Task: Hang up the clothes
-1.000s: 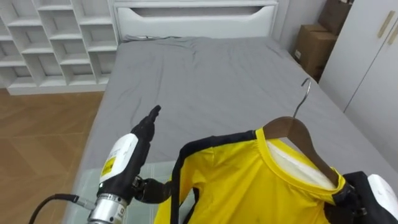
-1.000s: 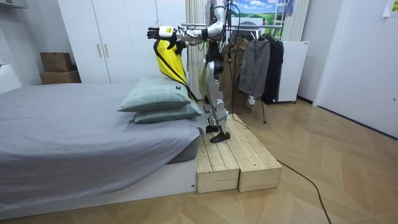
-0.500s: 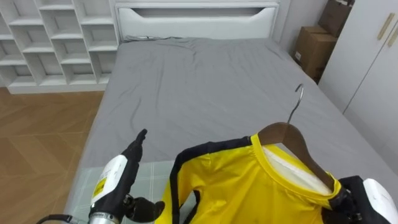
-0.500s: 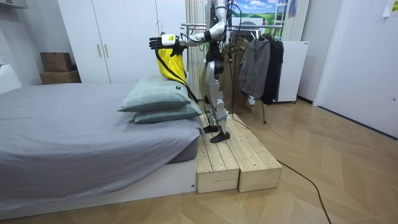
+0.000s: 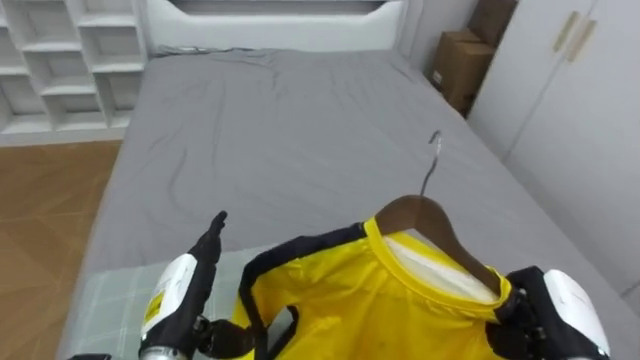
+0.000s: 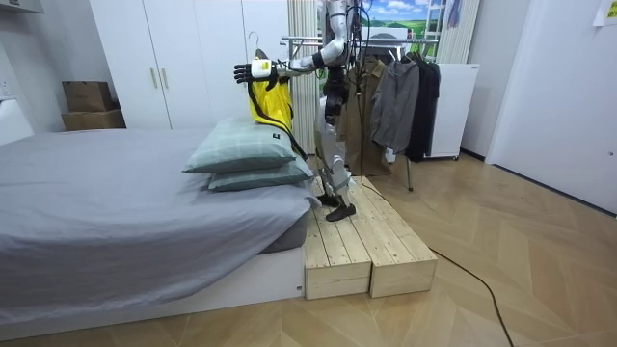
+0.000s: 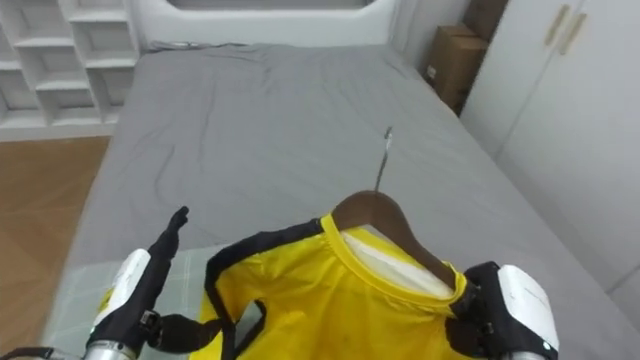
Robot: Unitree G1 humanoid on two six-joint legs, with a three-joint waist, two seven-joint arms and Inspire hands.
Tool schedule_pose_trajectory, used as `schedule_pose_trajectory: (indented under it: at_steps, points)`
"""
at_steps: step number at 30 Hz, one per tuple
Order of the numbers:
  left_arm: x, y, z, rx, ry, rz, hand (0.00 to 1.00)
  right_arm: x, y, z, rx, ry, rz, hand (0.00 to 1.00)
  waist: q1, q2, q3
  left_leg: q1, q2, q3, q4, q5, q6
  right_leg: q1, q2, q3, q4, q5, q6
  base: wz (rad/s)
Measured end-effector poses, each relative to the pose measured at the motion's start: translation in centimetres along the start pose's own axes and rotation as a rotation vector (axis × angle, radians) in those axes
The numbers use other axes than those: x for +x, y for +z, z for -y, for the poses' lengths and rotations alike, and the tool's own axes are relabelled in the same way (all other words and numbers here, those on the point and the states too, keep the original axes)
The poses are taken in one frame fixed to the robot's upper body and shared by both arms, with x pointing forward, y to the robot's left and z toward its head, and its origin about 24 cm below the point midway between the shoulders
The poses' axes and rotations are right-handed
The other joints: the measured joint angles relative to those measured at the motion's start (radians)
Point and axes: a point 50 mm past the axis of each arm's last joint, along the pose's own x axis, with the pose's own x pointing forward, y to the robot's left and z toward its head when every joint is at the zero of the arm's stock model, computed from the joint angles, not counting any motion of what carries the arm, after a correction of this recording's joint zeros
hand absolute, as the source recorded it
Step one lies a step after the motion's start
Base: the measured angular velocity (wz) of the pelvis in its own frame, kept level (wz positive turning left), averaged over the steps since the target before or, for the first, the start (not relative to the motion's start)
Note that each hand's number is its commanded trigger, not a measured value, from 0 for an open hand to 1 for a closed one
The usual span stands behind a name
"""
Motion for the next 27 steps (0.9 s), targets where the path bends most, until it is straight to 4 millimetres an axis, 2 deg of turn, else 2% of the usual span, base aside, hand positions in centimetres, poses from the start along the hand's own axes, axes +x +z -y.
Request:
schedule_pose_trajectory:
  at_steps: [1, 2, 3, 4, 5, 7, 8, 11, 13, 14, 15, 16, 17, 18, 20, 21, 22, 23, 24, 25, 26, 27]
  points:
    - [0.0, 0.0, 0.0, -0.023, 0.003, -0.005, 0.00, -0.1, 0.1, -0.5, 0.006, 0.017, 0.003, 1.00, 0.009, -0.004, -0.0013, 0.017, -0.001, 0.041, 0.007, -0.012, -0.013, 0.007, -0.092, -0.040, 0.029, -0.012, 0.026, -0.79]
    - [0.0, -0.1, -0.1, -0.028, 0.006, -0.009, 0.00, -0.1, 0.3, -0.8, 0.010, 0.029, 0.008, 1.00, 0.012, -0.010, -0.0041, 0.017, 0.000, 0.059, 0.022, -0.017, -0.017, 0.012, -0.123, -0.048, 0.024, -0.013, 0.049, -0.97]
    - [0.1, -0.2, -0.4, -0.038, 0.018, -0.015, 0.00, -0.1, 0.8, -1.4, 0.013, 0.053, 0.028, 1.00, 0.009, -0.017, -0.0014, 0.017, 0.013, 0.083, 0.063, -0.030, -0.028, 0.008, -0.141, -0.064, 0.022, -0.015, 0.076, -0.86]
    - [0.1, -0.3, -0.3, -0.051, 0.022, -0.025, 0.00, -0.1, 0.7, -1.8, 0.019, 0.076, 0.030, 1.00, 0.005, -0.006, 0.0027, 0.013, 0.038, 0.086, 0.100, -0.030, -0.032, 0.007, -0.126, -0.085, 0.011, -0.012, 0.060, -0.90]
    - [0.0, -0.2, 0.0, -0.061, 0.019, -0.028, 0.00, -0.3, 0.5, -2.2, 0.025, 0.092, 0.016, 1.00, -0.006, 0.005, 0.0020, 0.012, 0.055, 0.085, 0.118, -0.030, -0.034, 0.013, -0.103, -0.074, -0.006, -0.006, 0.051, -0.66]
    - [0.2, 0.0, 0.2, -0.065, 0.017, -0.020, 0.00, -0.4, 0.6, -2.5, 0.034, 0.108, 0.012, 1.00, -0.025, 0.011, 0.0026, 0.012, 0.070, 0.084, 0.124, -0.025, -0.044, 0.009, -0.079, -0.055, -0.018, 0.000, 0.042, -0.48]
    - [0.4, 0.2, 0.2, -0.064, 0.017, -0.011, 0.00, -0.4, 0.6, -2.6, 0.034, 0.119, 0.014, 1.00, -0.048, 0.012, 0.0022, 0.010, 0.080, 0.086, 0.128, -0.022, -0.049, 0.007, -0.064, -0.047, -0.028, 0.001, 0.036, -0.35]
    - [1.1, 0.8, -0.1, -0.064, 0.027, 0.011, 0.00, -0.3, 0.9, -2.5, 0.036, 0.138, 0.025, 1.00, -0.074, 0.014, 0.0016, 0.013, 0.101, 0.087, 0.148, -0.023, -0.056, -0.005, -0.034, -0.014, -0.028, 0.000, 0.021, -0.41]
    - [1.5, 1.2, -0.2, -0.064, 0.035, 0.027, 0.00, -0.3, 1.1, -2.5, 0.039, 0.152, 0.033, 1.00, -0.078, 0.016, 0.0022, 0.017, 0.112, 0.085, 0.164, -0.028, -0.068, -0.006, -0.006, 0.000, -0.031, -0.003, 0.006, -0.39]
    - [1.7, 1.4, -0.3, -0.064, 0.042, 0.034, 0.00, -0.3, 1.1, -2.6, 0.048, 0.161, 0.033, 1.00, -0.080, 0.017, 0.0025, 0.017, 0.133, 0.085, 0.192, -0.032, -0.076, -0.005, 0.009, 0.002, -0.033, -0.005, -0.002, -0.38]
    - [1.7, 1.3, -0.4, -0.063, 0.048, 0.033, 0.00, -0.3, 1.2, -2.6, 0.056, 0.167, 0.031, 1.00, -0.082, 0.017, 0.0023, 0.018, 0.144, 0.085, 0.207, -0.033, -0.076, -0.004, 0.016, 0.002, -0.032, -0.007, -0.007, -0.46]
    - [1.7, 1.3, -0.5, -0.068, 0.055, 0.027, 0.00, -0.3, 1.2, -2.7, 0.070, 0.175, 0.030, 1.00, -0.076, 0.017, 0.0022, 0.020, 0.162, 0.081, 0.242, -0.033, -0.076, -0.003, 0.028, 0.000, -0.029, -0.014, -0.023, -0.46]
    - [1.7, 1.2, -0.4, -0.080, 0.057, 0.022, 0.00, -0.3, 1.2, -2.7, 0.074, 0.180, 0.029, 1.00, -0.075, 0.020, 0.0026, 0.019, 0.172, 0.072, 0.261, -0.033, -0.076, -0.001, 0.036, 0.007, -0.028, -0.016, -0.027, -0.59]
    - [1.6, 1.1, -0.4, -0.096, 0.060, 0.012, 0.00, -0.3, 1.2, -2.8, 0.079, 0.188, 0.023, 1.00, -0.073, 0.031, 0.0032, 0.016, 0.194, 0.045, 0.302, -0.033, -0.076, 0.003, 0.055, 0.025, -0.027, -0.020, -0.036, -0.63]
    - [1.5, 1.0, -0.4, -0.100, 0.072, 0.002, 0.00, -0.3, 1.2, -3.0, 0.081, 0.200, 0.014, 1.00, -0.064, 0.051, 0.0024, 0.012, 0.214, -0.044, 0.376, -0.021, -0.074, 0.009, 0.089, 0.093, -0.018, -0.034, -0.058, -0.87]
    - [1.5, 0.9, -0.5, -0.099, 0.080, 0.000, 0.00, -0.3, 1.3, -3.2, 0.082, 0.205, 0.016, 1.00, -0.066, 0.052, 0.0025, 0.007, 0.212, -0.072, 0.393, -0.011, -0.071, 0.010, 0.095, 0.109, -0.012, -0.039, -0.063, -0.87]
    - [1.4, 0.8, -0.5, -0.100, 0.092, -0.005, 0.00, -0.4, 1.5, -3.3, 0.086, 0.208, 0.021, 1.00, -0.073, 0.053, 0.0010, -0.004, 0.205, -0.130, 0.420, 0.010, -0.065, 0.013, 0.103, 0.142, -0.006, -0.044, -0.071, -0.76]
    - [1.4, 0.8, -0.4, -0.104, 0.095, -0.004, 0.00, -0.3, 1.7, -3.1, 0.087, 0.199, 0.028, 1.00, -0.077, 0.051, 0.0013, -0.026, 0.174, -0.198, 0.415, 0.007, -0.064, 0.007, 0.106, 0.187, -0.001, -0.051, -0.071, -0.71]
    - [1.4, 0.9, -0.4, -0.107, 0.094, -0.002, 0.00, -0.2, 1.7, -3.0, 0.087, 0.194, 0.030, 1.00, -0.079, 0.047, 0.0009, -0.041, 0.156, -0.225, 0.403, -0.001, -0.059, 0.002, 0.105, 0.206, 0.001, -0.052, -0.071, -0.85]
    - [1.4, 1.0, -0.2, -0.114, 0.098, 0.002, 0.00, -0.1, 1.8, -2.7, 0.086, 0.185, 0.035, 1.00, -0.072, 0.041, 0.0009, -0.074, 0.118, -0.261, 0.377, -0.017, -0.058, -0.010, 0.103, 0.251, 0.006, -0.050, -0.071, -0.97]
    - [1.3, 1.1, -0.1, -0.120, 0.110, 0.001, 0.00, 0.0, 1.9, -2.5, 0.085, 0.177, 0.042, 1.00, -0.073, 0.041, 0.0006, -0.113, 0.087, -0.313, 0.342, -0.018, -0.058, -0.012, 0.106, 0.286, 0.003, -0.043, -0.070, -1.02]
    - [1.3, 1.1, -0.2, -0.122, 0.119, 0.001, 0.00, 0.0, 1.9, -2.4, 0.085, 0.175, 0.044, 1.00, -0.074, 0.042, 0.0000, -0.133, 0.076, -0.339, 0.319, -0.017, -0.058, -0.012, 0.109, 0.304, 0.002, -0.040, -0.069, -0.94]
